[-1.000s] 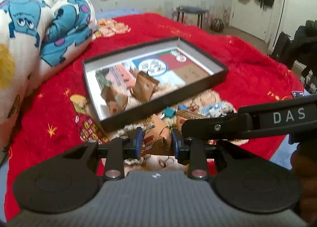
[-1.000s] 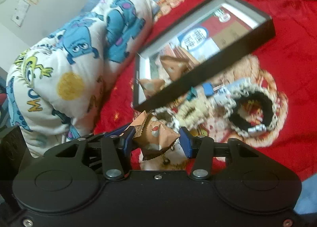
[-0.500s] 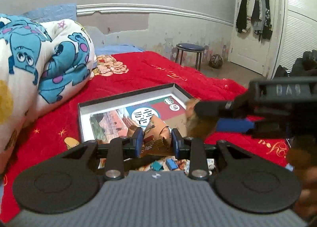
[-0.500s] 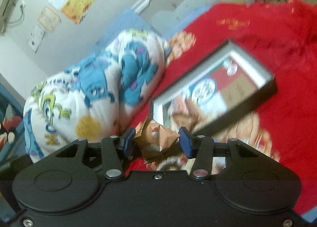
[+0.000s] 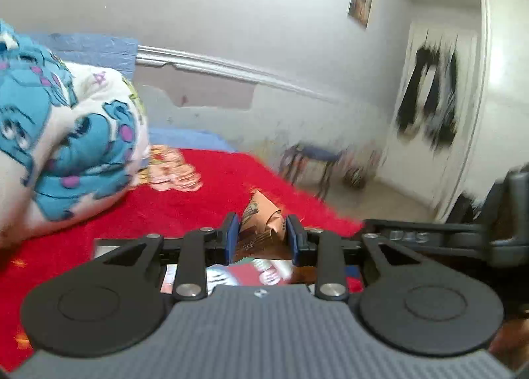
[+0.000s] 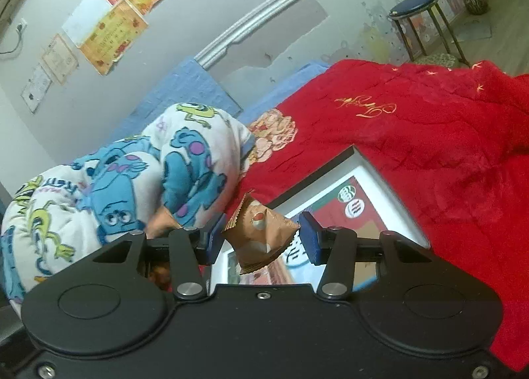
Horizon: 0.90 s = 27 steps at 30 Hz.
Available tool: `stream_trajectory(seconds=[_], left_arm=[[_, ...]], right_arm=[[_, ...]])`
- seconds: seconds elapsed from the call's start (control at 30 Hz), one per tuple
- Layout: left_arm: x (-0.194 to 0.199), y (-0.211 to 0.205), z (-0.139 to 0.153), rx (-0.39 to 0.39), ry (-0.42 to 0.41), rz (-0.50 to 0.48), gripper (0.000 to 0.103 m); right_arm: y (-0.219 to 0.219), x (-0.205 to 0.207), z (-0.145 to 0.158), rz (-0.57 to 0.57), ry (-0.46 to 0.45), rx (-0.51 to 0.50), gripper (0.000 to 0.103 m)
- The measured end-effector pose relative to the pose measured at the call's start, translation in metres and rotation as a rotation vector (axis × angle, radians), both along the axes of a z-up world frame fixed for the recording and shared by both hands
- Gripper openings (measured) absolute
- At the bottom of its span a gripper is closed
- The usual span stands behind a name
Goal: Organize objects
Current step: 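Lift both held packets and carry them over the black box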
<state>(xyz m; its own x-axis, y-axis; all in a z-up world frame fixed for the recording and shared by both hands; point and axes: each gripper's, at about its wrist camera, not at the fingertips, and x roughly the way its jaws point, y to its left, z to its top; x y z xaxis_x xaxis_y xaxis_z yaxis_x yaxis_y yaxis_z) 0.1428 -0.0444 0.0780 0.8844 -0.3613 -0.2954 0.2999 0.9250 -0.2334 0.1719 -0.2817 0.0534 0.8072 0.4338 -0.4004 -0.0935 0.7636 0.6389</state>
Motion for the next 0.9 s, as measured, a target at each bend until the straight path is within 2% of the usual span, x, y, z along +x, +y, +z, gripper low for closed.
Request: stream_trajectory(seconds=[0.07, 0.17, 0.3, 0.43, 0.6, 0.7, 0.9], left_arm=[[0.008, 0.002, -0.010, -0.017, 0.024, -0.009, 0.035], [0.024, 0.005, -0.033, 0.014, 0.072, -0.019, 0.035], [0.051, 0.006, -0.064, 0.010, 0.181, -0.007, 0.035], [0.058, -0.007, -0.084, 0.082, 0.200, -0.019, 0.035], [0.051, -0.020, -0.097, 0.101, 0.239, -0.066, 0.036], [0.047, -0.026, -0.098, 0.166, 0.227, -0.050, 0.036], [0.044, -0.023, -0.099, 0.185, 0.254, -0.025, 0.036]], right_arm=[[-0.001, 0.014, -0.007, 0.002, 0.013, -0.002, 0.047], [-0.003, 0.023, -0.021, 0.020, 0.022, -0.014, 0.047], [-0.007, 0.036, -0.051, 0.055, 0.064, -0.003, 0.047], [-0.006, 0.051, -0.076, 0.055, 0.106, -0.005, 0.047], [-0.004, 0.059, -0.098, 0.062, 0.187, 0.017, 0.047], [0.001, 0.056, -0.100, 0.048, 0.212, -0.033, 0.047], [0.008, 0.047, -0.098, 0.052, 0.222, -0.056, 0.047]])
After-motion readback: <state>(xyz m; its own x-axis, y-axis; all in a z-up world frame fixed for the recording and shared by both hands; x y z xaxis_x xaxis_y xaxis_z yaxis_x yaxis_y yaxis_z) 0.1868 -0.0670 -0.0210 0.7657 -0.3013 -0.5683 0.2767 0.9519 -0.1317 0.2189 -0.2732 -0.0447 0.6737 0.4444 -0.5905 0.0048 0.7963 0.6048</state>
